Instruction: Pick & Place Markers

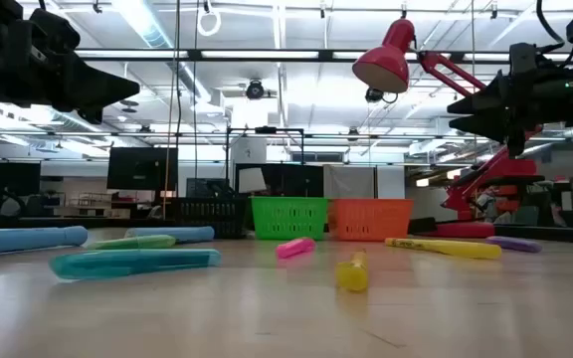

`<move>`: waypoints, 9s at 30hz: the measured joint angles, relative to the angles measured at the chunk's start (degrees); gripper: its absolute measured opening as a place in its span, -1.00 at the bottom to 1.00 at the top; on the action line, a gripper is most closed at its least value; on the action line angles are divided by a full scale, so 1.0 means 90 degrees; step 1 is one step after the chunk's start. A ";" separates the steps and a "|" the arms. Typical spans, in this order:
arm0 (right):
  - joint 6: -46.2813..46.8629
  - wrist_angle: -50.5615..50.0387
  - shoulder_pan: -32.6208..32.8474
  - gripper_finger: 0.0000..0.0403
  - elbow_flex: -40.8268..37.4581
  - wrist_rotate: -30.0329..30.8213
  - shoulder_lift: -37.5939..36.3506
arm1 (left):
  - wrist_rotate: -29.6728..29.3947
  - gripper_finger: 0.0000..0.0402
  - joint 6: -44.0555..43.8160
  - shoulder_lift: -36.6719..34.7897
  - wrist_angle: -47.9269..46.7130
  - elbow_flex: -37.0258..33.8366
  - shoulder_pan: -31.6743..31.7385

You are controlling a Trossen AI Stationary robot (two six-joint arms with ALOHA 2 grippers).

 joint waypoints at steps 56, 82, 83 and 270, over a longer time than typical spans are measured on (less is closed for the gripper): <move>0.0000 0.0001 -0.0002 -0.16 0.0000 0.0002 0.0000 | -0.0002 -0.91 0.0000 0.0002 0.0000 0.0002 -0.0002; 0.0000 0.0000 -0.0002 -0.16 0.0000 0.0000 0.0000 | 0.0000 -0.91 -0.0347 0.0002 0.0019 0.0000 -0.0002; 0.0000 0.0000 -0.0002 -0.16 0.0000 0.0000 0.0000 | 0.0029 -0.91 -0.0398 0.0002 0.0019 0.0000 0.0000; 0.0000 0.0001 -0.0001 -0.16 0.0002 0.0002 0.0001 | 0.1428 0.18 -1.1995 1.0937 -0.5136 0.5957 -0.3288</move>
